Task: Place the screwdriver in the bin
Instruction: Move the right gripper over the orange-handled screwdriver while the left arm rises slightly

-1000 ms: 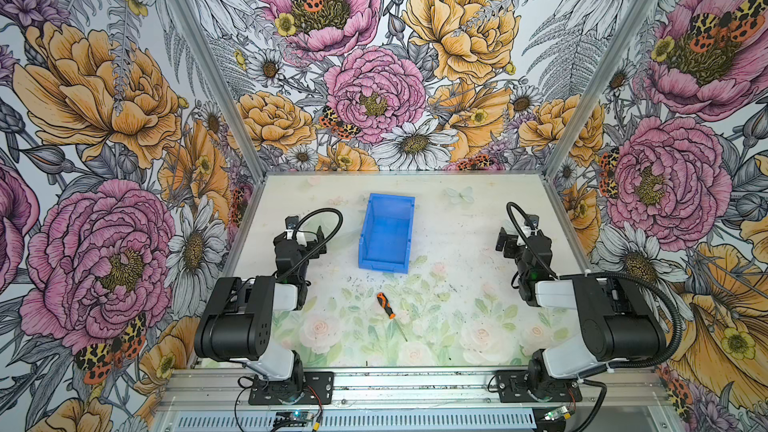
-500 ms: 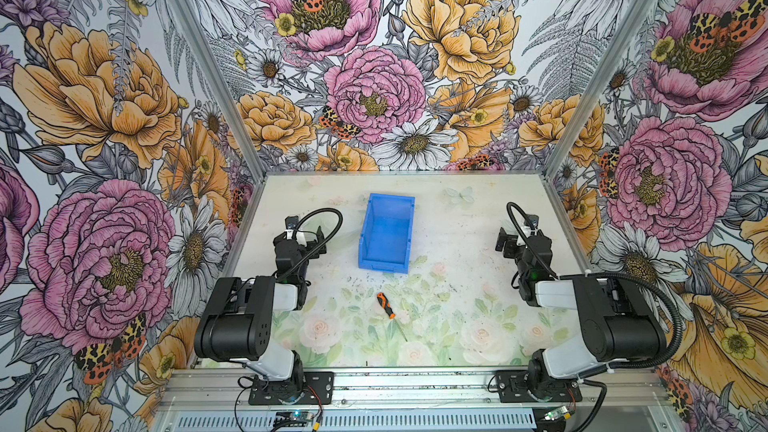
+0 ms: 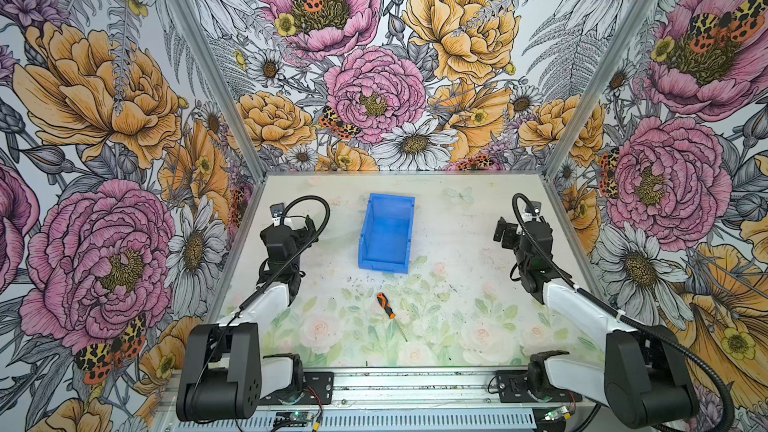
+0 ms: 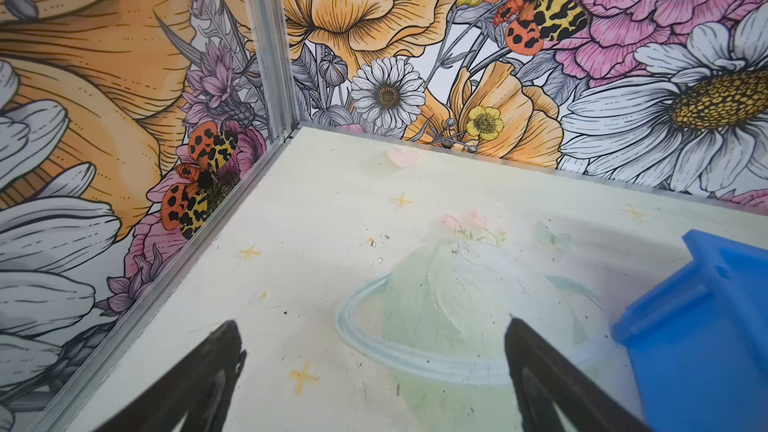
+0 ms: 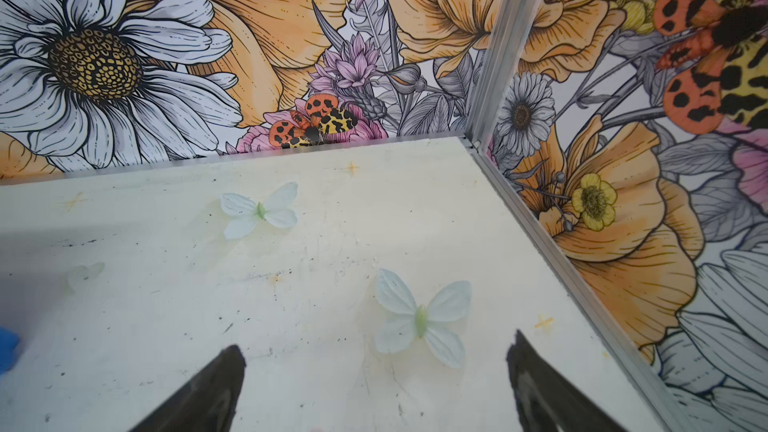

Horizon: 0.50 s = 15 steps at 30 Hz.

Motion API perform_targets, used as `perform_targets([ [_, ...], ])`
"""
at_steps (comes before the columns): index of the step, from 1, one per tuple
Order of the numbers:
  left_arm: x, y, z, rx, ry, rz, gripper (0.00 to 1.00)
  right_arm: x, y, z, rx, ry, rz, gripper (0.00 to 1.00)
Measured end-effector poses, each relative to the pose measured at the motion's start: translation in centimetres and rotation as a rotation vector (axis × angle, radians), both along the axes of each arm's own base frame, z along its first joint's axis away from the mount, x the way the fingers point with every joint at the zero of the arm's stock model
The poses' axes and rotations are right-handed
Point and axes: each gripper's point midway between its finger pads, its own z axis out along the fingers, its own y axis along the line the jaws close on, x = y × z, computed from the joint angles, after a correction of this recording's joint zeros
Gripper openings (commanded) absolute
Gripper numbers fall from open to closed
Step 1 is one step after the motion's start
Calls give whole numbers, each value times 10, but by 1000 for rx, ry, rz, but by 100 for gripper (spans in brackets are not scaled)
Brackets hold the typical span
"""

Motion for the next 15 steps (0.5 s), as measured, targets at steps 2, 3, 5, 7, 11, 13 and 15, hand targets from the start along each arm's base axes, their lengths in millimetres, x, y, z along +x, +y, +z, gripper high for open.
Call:
perform_targets([
  [2, -1, 0, 7, -34, 18, 13, 99, -3, 1, 10, 41, 23, -27, 99],
  [3, -2, 0, 13, -53, 16, 18, 99, -4, 3, 14, 68, 34, -34, 99],
  [5, -7, -1, 21, -92, 4, 25, 99, -8, 10, 19, 118, 62, -27, 100],
  [7, -15, -1, 25, -133, 2, 34, 99, -13, 24, 17, 155, 102, 5, 99],
  [11, -30, -2, 23, -219, 50, 68, 99, -33, 81, 8, 170, 209, 150, 100],
  [13, -38, -3, 21, -258, 73, 80, 99, -46, 112, 5, 161, 249, 235, 99],
  [15, -46, -6, 19, -297, 96, 79, 99, -61, 141, 4, 151, 281, 315, 99],
])
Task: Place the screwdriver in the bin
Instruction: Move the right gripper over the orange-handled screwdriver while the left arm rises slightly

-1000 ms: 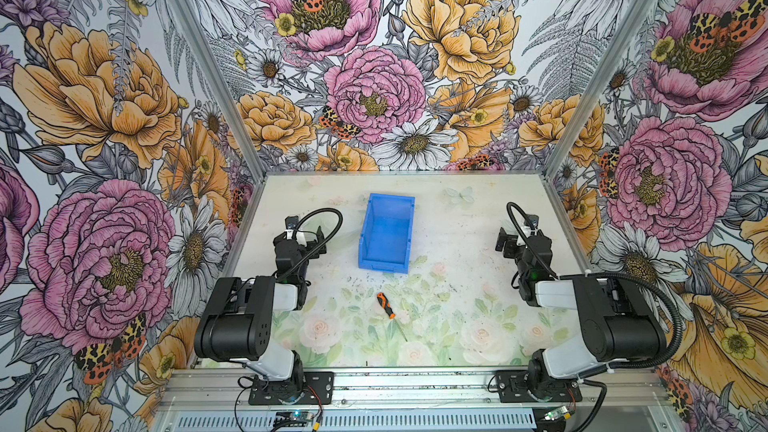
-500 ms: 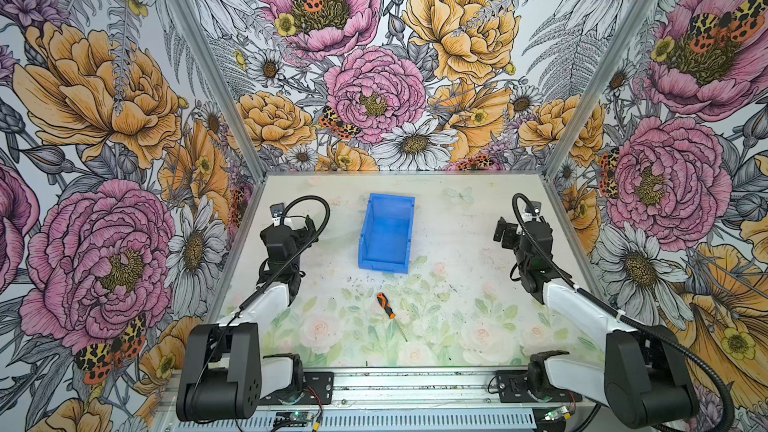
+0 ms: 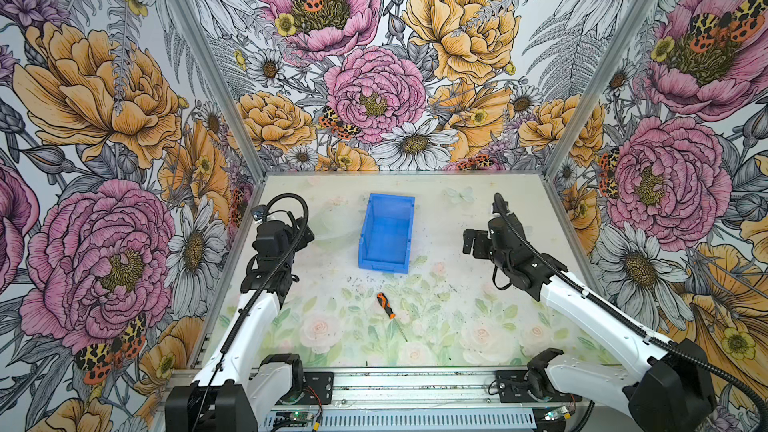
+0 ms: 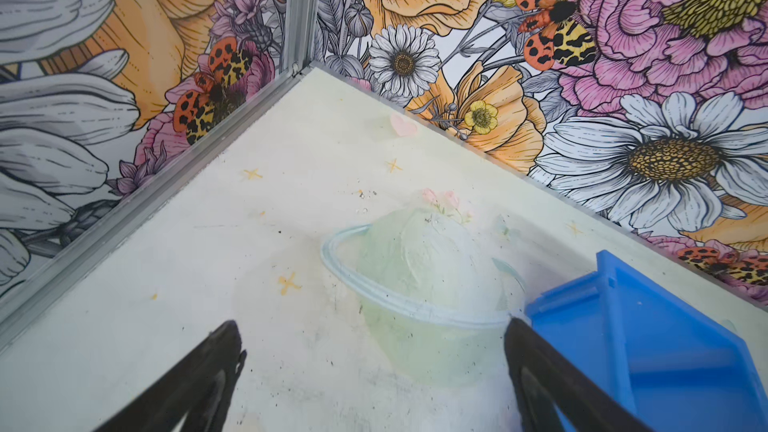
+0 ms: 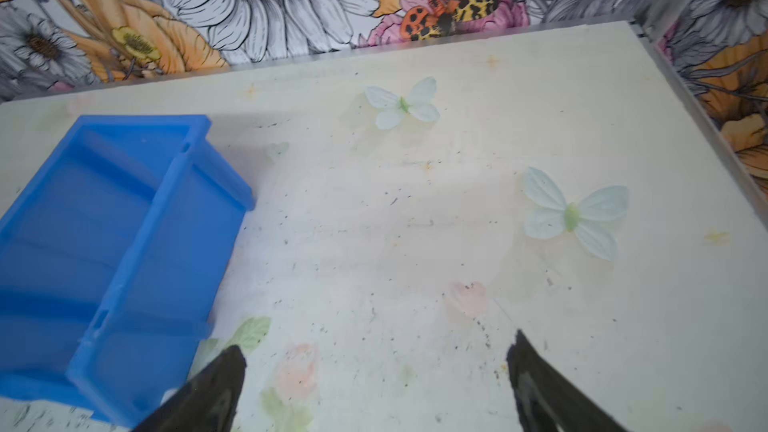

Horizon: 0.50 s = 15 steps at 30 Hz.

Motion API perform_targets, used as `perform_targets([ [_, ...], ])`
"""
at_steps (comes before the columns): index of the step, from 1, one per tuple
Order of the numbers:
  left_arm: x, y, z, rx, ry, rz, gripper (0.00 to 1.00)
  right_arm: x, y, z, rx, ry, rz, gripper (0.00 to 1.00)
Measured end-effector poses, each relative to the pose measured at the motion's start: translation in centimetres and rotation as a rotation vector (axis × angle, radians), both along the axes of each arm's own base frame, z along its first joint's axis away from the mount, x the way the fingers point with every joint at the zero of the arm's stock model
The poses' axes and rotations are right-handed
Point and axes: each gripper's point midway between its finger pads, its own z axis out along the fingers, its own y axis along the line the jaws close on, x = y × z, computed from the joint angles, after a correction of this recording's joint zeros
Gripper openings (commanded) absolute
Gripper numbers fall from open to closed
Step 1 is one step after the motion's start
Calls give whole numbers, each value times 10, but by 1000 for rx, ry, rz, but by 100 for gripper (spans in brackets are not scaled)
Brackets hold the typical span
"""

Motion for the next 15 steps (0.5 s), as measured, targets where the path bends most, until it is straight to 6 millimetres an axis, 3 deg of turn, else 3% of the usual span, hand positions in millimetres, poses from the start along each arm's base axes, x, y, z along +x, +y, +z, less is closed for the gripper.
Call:
perform_targets([
  [7, -20, -30, -8, -109, 53, -103, 99, -36, 63, -5, -12, 61, 176, 100],
  [15, -51, -80, -12, -176, 119, -249, 99, -70, 124, -43, -113, 173, 337, 99],
])
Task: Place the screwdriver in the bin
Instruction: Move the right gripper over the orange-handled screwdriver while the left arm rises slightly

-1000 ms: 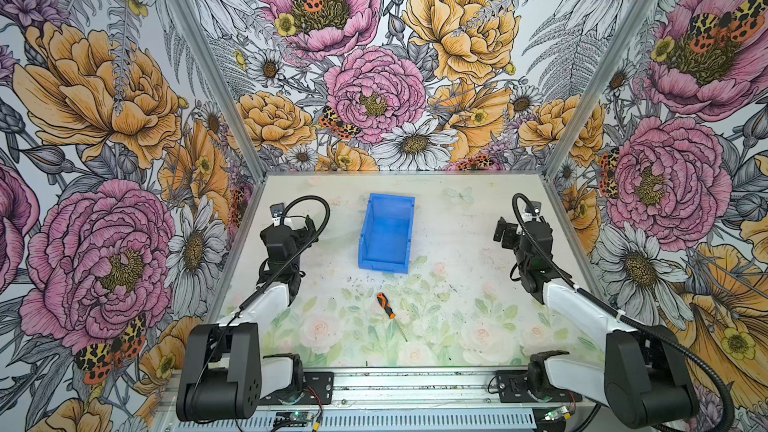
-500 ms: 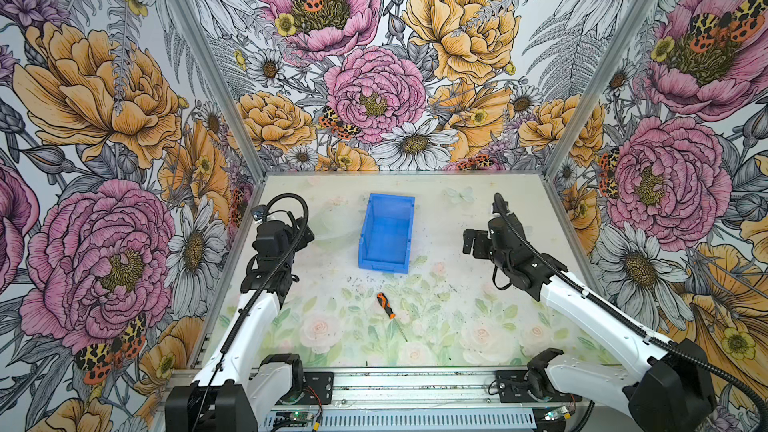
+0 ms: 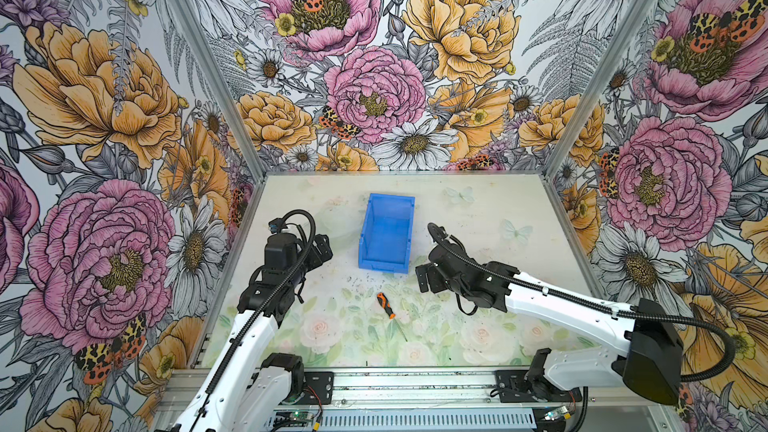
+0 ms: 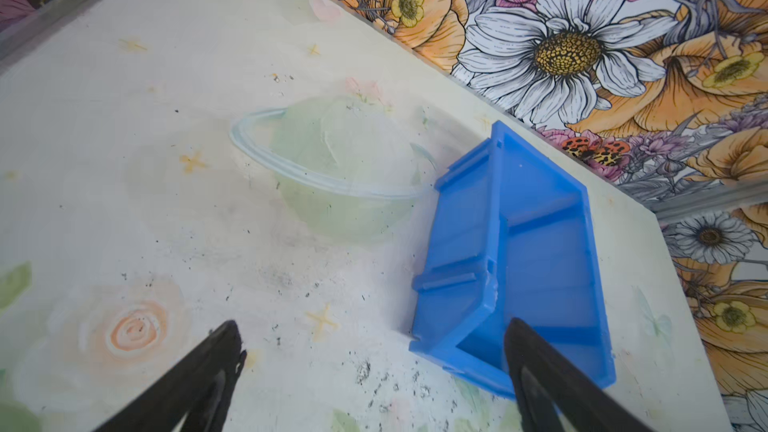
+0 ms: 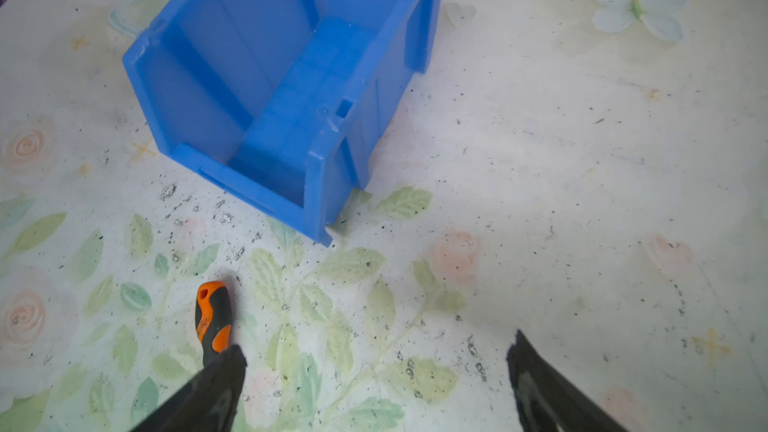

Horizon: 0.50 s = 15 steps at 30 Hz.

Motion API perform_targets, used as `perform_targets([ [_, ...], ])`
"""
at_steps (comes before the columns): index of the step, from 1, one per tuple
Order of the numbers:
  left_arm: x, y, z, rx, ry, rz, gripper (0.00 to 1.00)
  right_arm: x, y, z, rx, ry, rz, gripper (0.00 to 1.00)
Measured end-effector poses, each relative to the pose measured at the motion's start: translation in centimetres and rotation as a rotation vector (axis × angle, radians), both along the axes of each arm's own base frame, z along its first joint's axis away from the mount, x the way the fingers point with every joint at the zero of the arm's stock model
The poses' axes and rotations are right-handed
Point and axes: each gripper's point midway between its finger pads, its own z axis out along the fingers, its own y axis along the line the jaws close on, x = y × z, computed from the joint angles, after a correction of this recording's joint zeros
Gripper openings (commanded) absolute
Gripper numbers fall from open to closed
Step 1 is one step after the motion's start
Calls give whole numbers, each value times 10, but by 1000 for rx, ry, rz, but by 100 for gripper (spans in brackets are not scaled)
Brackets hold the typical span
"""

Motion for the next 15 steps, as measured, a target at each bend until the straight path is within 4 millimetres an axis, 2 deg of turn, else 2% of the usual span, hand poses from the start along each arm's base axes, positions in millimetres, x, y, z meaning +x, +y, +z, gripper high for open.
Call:
perform_targets([
  [8, -47, -37, -14, -96, 123, -119, 99, -15, 39, -26, -55, 73, 92, 100],
  [15, -76, -50, -20, -204, 173, -140, 99, -24, 49, -60, -108, 162, 129, 99],
])
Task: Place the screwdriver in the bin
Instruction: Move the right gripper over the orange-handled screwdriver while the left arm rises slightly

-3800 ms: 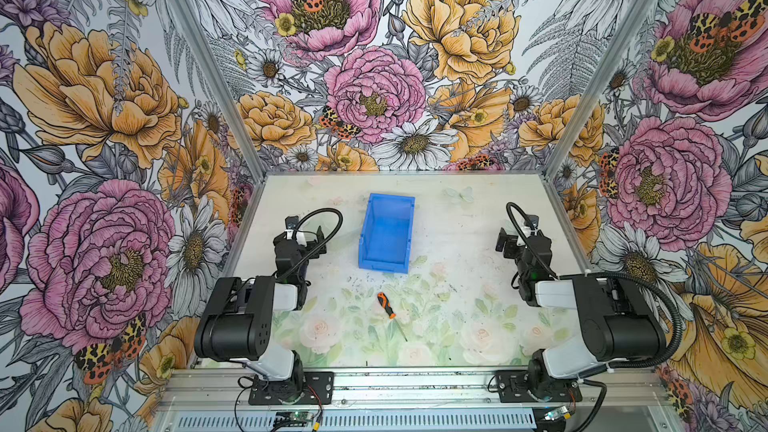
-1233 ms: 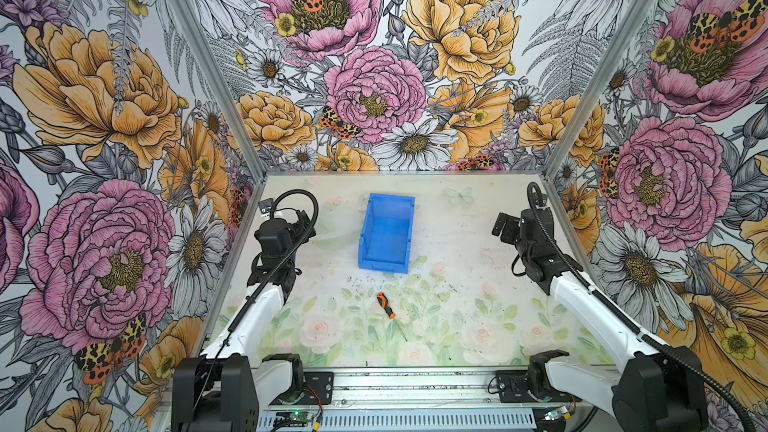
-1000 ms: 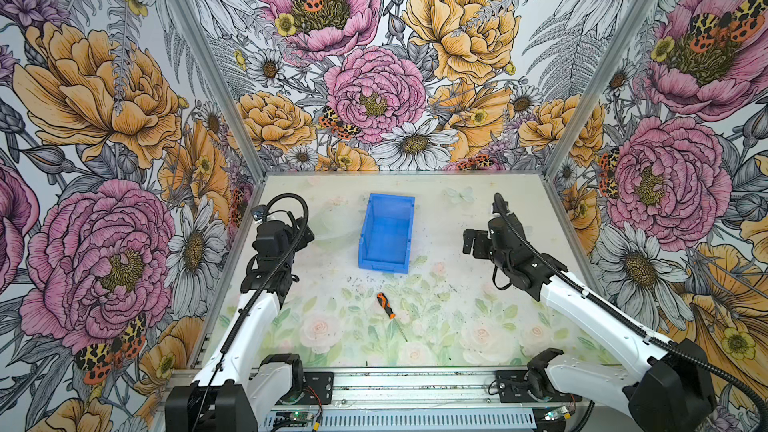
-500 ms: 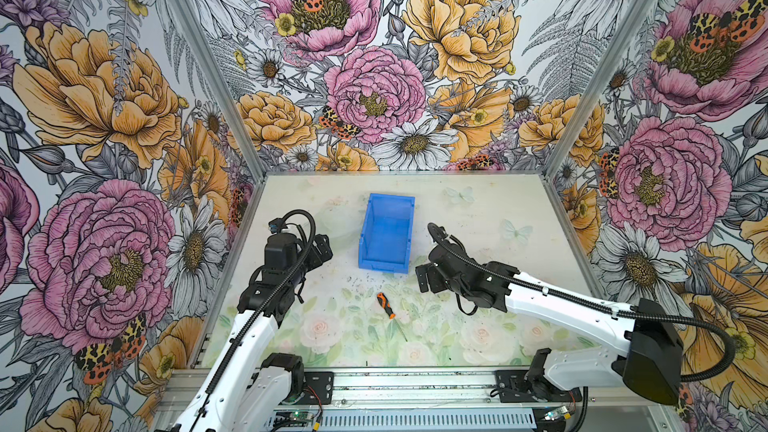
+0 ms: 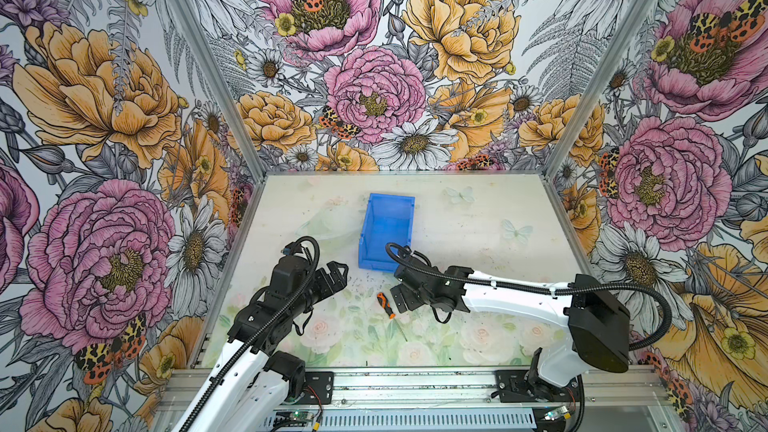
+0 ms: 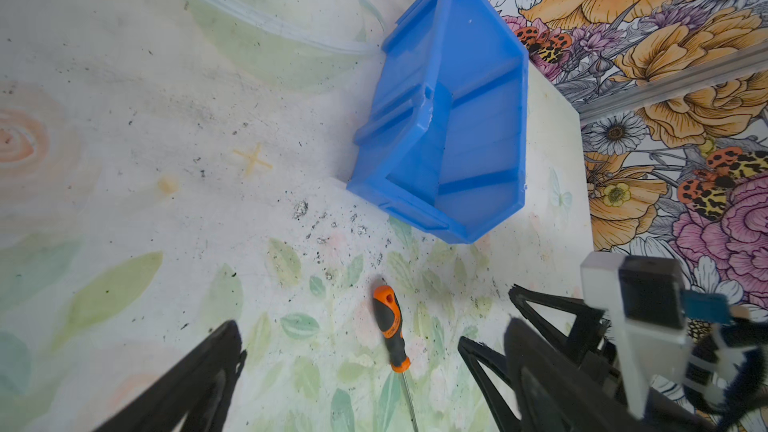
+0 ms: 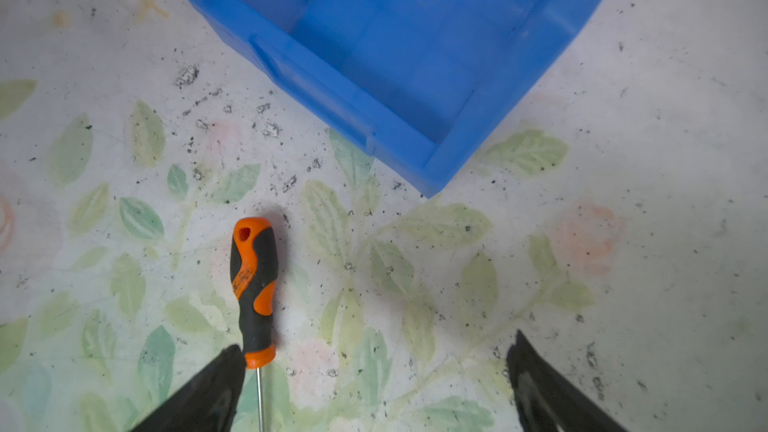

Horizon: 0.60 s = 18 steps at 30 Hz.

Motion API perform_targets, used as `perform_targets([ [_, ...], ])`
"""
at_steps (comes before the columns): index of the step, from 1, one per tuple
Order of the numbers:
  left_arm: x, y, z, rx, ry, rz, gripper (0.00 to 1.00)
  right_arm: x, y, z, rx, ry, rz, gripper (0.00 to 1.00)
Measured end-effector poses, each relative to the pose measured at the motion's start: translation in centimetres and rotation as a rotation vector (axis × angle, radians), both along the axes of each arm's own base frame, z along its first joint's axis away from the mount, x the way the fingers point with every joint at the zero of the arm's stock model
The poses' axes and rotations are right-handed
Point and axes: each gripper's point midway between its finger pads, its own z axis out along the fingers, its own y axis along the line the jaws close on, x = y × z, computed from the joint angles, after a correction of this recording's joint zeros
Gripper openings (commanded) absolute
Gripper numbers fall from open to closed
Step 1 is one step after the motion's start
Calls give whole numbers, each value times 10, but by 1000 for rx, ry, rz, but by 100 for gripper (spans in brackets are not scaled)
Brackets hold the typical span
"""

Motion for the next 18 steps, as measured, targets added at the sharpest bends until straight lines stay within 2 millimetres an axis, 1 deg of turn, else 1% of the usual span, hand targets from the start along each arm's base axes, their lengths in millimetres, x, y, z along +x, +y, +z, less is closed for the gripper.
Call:
perform_targets([
  [3, -7, -2, -13, -16, 47, -1, 99, -6, 4, -11, -11, 36, 19, 98],
  [6, -12, -5, -24, -32, 89, -1, 99, -10, 10, -15, -14, 55, 36, 98],
  [8, -15, -7, -29, -41, 116, -7, 99, -13, 17, -17, -13, 63, 51, 97],
  [11, -19, -10, -33, -55, 144, -23, 99, -18, 30, -18, -5, 71, 72, 96],
  [13, -21, -12, -34, -59, 155, -31, 99, -22, 37, -21, -5, 76, 78, 91],
  [16, -22, -13, -35, -66, 166, -32, 98, -26, 47, -29, -12, 90, 77, 82],
  [18, -22, -13, -38, -62, 182, -34, 99, -28, 51, -36, -18, 102, 68, 78],
])
